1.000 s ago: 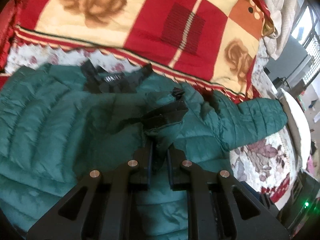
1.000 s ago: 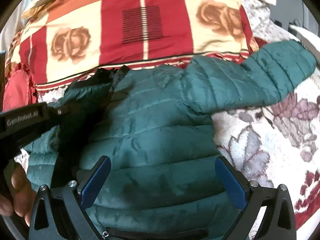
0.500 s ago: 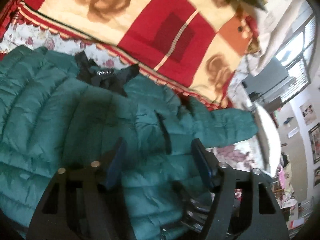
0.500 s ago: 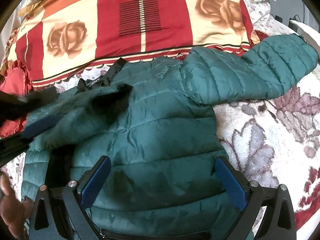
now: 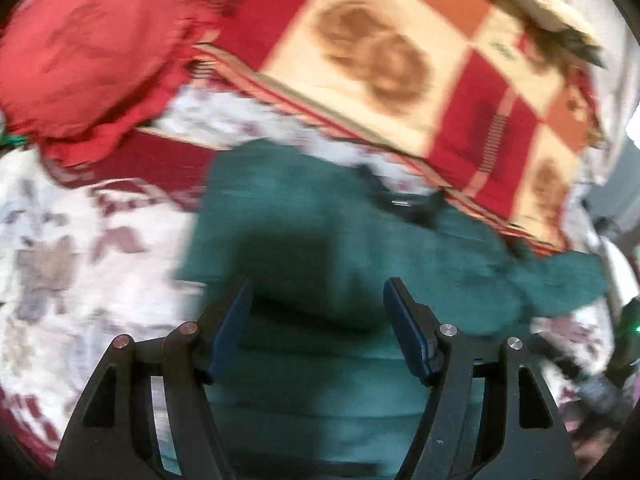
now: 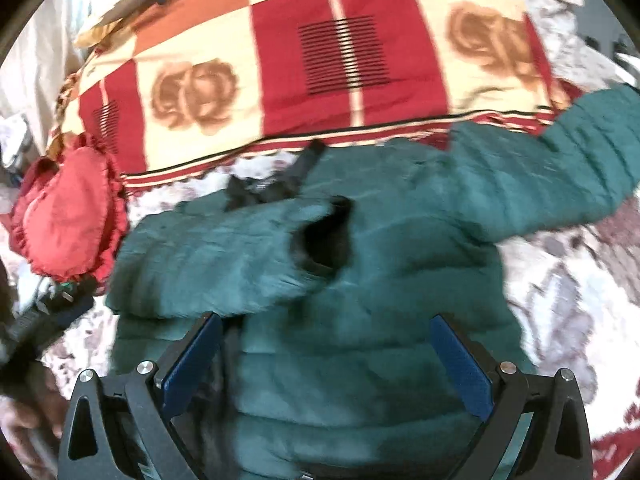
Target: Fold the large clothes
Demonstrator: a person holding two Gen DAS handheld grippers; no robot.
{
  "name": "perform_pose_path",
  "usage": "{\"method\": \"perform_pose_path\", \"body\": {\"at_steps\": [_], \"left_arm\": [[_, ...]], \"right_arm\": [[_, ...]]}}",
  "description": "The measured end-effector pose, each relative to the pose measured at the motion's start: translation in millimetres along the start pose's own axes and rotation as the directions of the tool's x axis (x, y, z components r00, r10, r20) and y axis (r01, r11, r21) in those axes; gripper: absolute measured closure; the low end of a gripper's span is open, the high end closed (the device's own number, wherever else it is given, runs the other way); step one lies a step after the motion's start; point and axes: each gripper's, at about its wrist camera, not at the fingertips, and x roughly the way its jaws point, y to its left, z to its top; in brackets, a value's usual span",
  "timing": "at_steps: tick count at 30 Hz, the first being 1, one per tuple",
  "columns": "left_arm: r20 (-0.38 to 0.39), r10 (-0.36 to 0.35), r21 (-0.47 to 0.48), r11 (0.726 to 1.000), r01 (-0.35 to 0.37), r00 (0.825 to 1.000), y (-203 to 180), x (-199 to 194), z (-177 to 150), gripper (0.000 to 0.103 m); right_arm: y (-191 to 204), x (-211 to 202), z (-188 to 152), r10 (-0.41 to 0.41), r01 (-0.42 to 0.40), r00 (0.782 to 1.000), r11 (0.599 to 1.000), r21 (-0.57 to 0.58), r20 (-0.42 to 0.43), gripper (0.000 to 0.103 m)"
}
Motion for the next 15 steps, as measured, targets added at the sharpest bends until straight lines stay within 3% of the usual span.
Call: {"method": "perform_pose_path", "body": {"at_steps": [4,5,6,8,10,12,15], "left_arm": [[-0.034,0.075,-0.043,0.996,-0.076,0.997,36.6,11.3,-8.2,0.035],[-0.043,0.089,-0.047,0.995,-0.091,0.995,42.7,12.6,-10.8,0.035],[-0.059,0.109,-0.051,0.992,-0.112,0.992,48.6,16.5,-12.3,0.035],[-0.076,0.121,-0.063,0.99,-0.126,0.99,57.6,22.0,-16.3,0.035],[-0.084,0.122,-0.078,0.989,-0.129,0.989,65.4,25.8,-17.6,0.035],[-0.09,0.116,-0.112,0.986,-0.126,0.989,72.5,28.6,-17.2,0.035],[-0.058,0.097,-0.16,0.982,-0.105,0.994,76.7,19.8,-12.4,0.035]], "right_arm": [[3.5,40.7,15.1,0.005,-0.002,0.996,0.999,0.041,-0.084,0.001],[5.2,53.1,18.0,-0.001,0.006,0.994,0.999,0.041,-0.108,0.008],[5.1,59.2,18.1,0.005,0.0,0.993,0.999,0.039,-0.117,0.026],[10.1,79.1,19.8,0.025,-0.02,0.988,0.999,0.036,-0.153,0.046],[15.8,86.2,20.2,0.015,-0.013,0.991,1.0,0.016,-0.133,0.057],[20.0,82.5,23.9,0.006,-0.008,0.995,1.0,-0.025,-0.101,0.084],[26.2,59.4,33.0,-0.016,0.017,1.0,0.996,-0.087,0.008,0.089]]}}
